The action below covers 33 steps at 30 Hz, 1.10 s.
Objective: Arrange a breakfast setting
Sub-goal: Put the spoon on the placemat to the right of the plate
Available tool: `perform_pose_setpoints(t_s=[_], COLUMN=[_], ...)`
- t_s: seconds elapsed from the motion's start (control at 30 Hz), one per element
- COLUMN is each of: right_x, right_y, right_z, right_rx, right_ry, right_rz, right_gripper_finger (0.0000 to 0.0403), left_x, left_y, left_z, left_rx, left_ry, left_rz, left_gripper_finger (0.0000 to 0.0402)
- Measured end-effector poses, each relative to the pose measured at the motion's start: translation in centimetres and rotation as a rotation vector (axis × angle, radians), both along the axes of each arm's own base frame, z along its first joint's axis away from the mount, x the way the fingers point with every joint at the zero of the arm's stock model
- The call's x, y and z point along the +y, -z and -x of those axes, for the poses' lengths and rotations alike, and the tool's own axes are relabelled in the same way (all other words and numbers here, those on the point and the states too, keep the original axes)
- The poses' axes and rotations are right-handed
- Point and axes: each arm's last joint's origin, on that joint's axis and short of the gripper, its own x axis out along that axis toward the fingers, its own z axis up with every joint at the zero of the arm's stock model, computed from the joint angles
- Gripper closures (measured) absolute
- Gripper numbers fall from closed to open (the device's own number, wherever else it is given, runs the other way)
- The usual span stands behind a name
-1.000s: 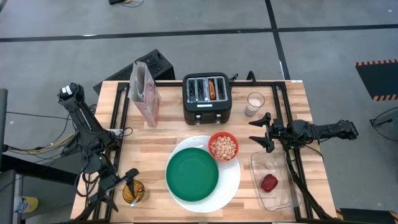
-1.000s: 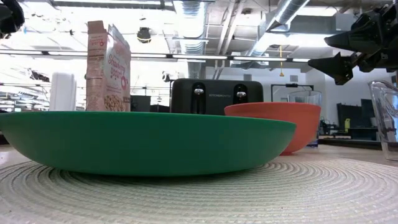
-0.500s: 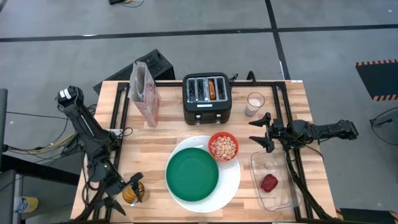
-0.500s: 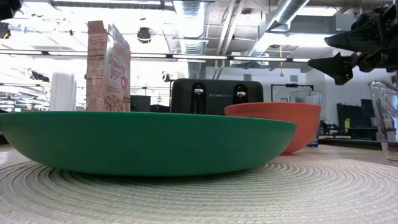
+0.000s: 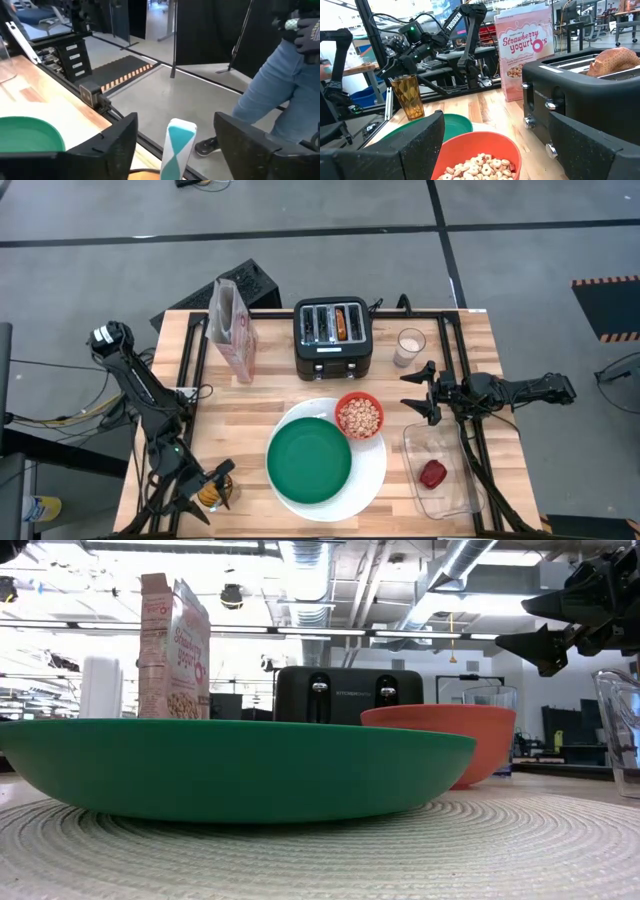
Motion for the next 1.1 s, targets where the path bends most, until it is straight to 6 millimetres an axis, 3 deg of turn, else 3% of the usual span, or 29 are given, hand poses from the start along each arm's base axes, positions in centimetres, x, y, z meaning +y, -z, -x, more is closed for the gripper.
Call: perform_pose_setpoints(t_s=[1.1], right_x=[0.00], right_y=[0.00], right_z=[0.00], right_rx=[0.000], right_ry=[0.000], right_rz=[0.000], right_gripper_finger=[0.0032], left_x=[-0.01], left_y=[0.09], left_z=[0.07], left_rx=[0.040], left_ry=[0.013], left_rz=[0.018], left_gripper_finger=[0.0330])
